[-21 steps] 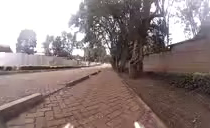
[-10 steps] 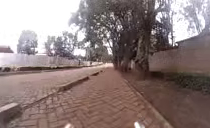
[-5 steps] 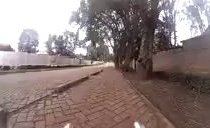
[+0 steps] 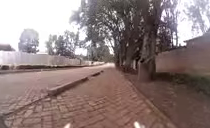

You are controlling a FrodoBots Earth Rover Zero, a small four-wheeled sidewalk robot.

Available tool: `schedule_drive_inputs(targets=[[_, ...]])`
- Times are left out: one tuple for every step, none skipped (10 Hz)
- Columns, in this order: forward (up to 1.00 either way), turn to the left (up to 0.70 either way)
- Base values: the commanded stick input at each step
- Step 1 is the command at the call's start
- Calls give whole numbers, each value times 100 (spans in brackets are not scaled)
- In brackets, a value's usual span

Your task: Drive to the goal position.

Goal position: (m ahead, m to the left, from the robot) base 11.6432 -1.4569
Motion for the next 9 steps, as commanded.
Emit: schedule_drive_inputs(targets=[[50, 4], [50, 9], [50, 7], [50, 7], [50, 1], [50, 6], [50, 7], [50, 4], [50, 0]])
